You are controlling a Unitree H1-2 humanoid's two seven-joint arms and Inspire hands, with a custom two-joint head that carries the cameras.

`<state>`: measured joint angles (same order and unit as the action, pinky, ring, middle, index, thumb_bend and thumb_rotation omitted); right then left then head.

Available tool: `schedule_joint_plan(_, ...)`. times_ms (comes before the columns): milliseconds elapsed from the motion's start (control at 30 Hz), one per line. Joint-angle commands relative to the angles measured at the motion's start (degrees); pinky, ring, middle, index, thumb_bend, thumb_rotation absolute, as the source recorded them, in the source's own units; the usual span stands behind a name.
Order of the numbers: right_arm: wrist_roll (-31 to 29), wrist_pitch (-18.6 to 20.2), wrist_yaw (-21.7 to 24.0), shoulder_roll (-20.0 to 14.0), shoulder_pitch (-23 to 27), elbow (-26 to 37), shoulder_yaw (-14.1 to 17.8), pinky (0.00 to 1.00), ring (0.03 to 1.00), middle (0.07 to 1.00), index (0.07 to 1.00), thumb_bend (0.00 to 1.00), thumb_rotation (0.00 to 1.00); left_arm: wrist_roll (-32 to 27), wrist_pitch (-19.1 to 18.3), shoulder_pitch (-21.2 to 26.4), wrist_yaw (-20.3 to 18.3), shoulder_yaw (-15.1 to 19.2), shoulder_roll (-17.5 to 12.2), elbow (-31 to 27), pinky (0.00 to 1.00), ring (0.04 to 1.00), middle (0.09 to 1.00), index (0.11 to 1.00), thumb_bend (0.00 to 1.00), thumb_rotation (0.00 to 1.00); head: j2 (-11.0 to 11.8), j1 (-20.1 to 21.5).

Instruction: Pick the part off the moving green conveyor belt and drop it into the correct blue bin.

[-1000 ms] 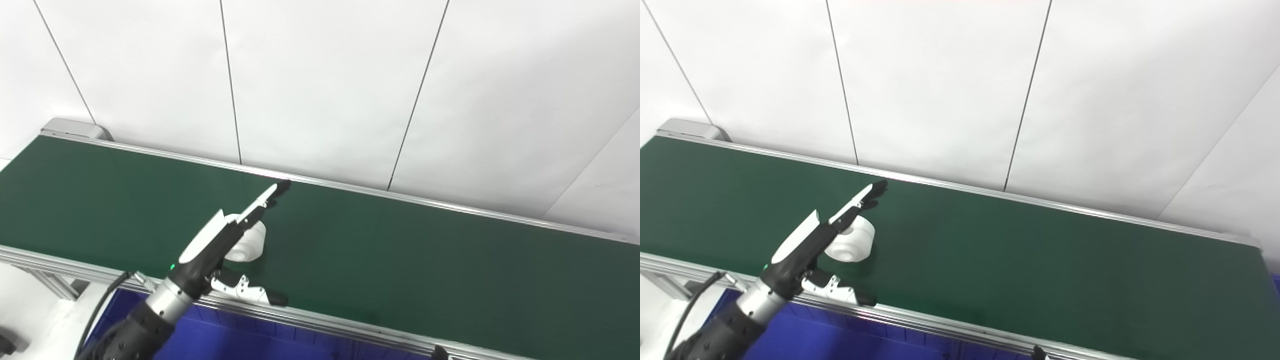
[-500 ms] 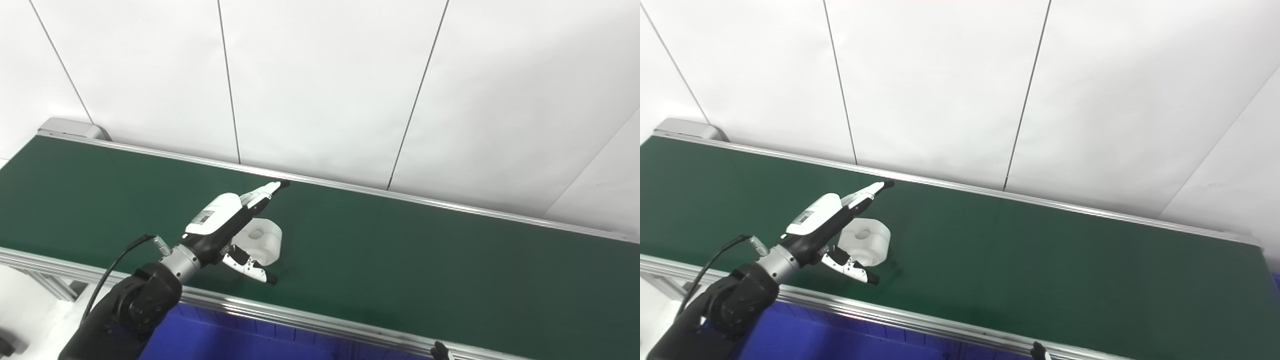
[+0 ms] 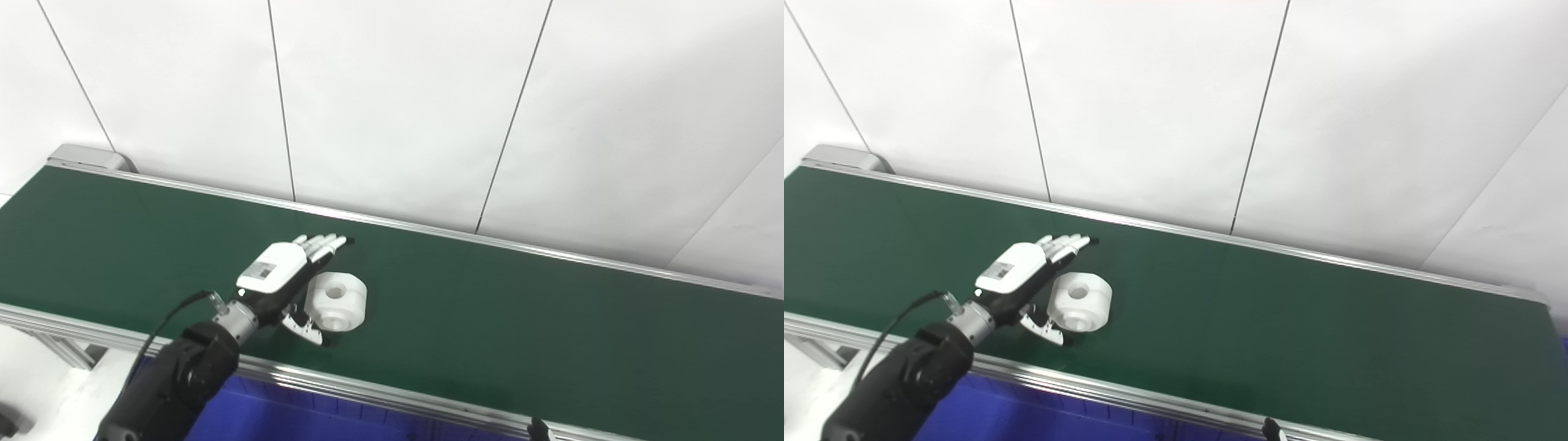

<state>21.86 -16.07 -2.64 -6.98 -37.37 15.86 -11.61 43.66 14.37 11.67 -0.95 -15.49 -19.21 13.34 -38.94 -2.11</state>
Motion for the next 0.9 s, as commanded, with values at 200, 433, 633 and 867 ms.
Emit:
schedule_joint_plan(200, -0.55, -0.67, -0.01, 0.22, -1.17, 2.57, 0.25, 0.99, 0.965, 0.968, 0.987, 0.57, 0.44, -8.64, 6.29, 1.71, 8.72, 2.61, 6.30, 5.44, 0.59, 0.659, 0.694, 0.709, 0.65, 0.00, -0.65, 0.04)
schedule_joint_plan(433, -0.05, -1.02, -0.23, 0.24, -1.23, 2.44, 0.30, 0.98, 0.955, 0.962, 0.991, 0.58, 0.47, -13.61, 8.58, 1.87, 7.34, 1.99, 8.91, 7.56, 0.44, 0.498, 0.480, 0.526, 0.51, 0.00, -0.83, -0.06)
schedule_joint_plan(633, 0.04, -1.31, -0.36, 0.42, -0.98, 2.24, 0.25, 0.98, 0.951, 0.960, 0.990, 0.59, 0.49, -16.13, 8.30, 2.07, 4.34, 1.16, 8.62, 7.57, 0.40, 0.455, 0.453, 0.535, 0.51, 0.00, -1.16, 0.29)
schedule_joint_plan(867, -0.03, -0.99, -0.14, 0.98, -1.04, 3.13, -0.13, 0.96, 0.949, 0.962, 0.990, 0.57, 0.46, -17.74, 7.20, 0.51, 0.99, 1.64, 6.79, 2.99, 0.39, 0.456, 0.453, 0.536, 0.51, 0.00, -3.32, 3.46)
